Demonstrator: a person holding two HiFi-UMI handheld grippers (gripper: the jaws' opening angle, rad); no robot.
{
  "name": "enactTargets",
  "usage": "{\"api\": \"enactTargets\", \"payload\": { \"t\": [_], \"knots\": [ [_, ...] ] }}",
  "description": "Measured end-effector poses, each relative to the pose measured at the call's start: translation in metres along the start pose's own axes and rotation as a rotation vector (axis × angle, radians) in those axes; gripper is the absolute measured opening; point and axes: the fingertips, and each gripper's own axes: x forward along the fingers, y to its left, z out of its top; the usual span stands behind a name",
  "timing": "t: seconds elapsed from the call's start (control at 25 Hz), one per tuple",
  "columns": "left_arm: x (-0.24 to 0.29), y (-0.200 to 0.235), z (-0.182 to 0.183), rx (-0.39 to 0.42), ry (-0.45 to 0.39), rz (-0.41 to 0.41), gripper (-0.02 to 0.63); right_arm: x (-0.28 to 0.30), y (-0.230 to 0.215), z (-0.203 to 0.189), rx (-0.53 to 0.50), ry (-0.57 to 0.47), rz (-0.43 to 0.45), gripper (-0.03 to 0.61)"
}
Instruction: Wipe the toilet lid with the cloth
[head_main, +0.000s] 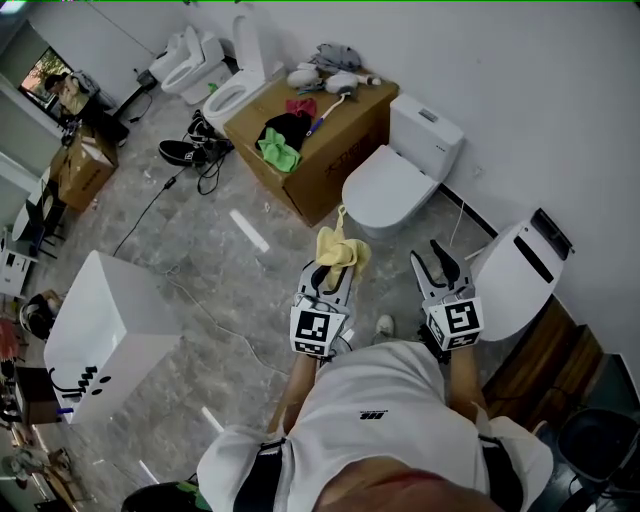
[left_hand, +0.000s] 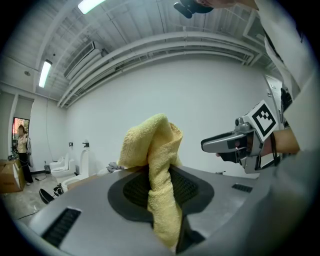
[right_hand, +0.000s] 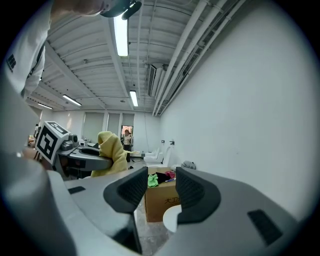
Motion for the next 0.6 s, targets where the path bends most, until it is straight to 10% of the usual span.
{"api": "enactTargets", "payload": {
  "t": [0.6],
  "knots": [
    [0.099, 0.009, 0.006, 0.006, 0.05, 0.06, 0.104, 0.072, -0.086, -0.003, 0.016, -0.002, 0.096, 0.189]
  ]
}}
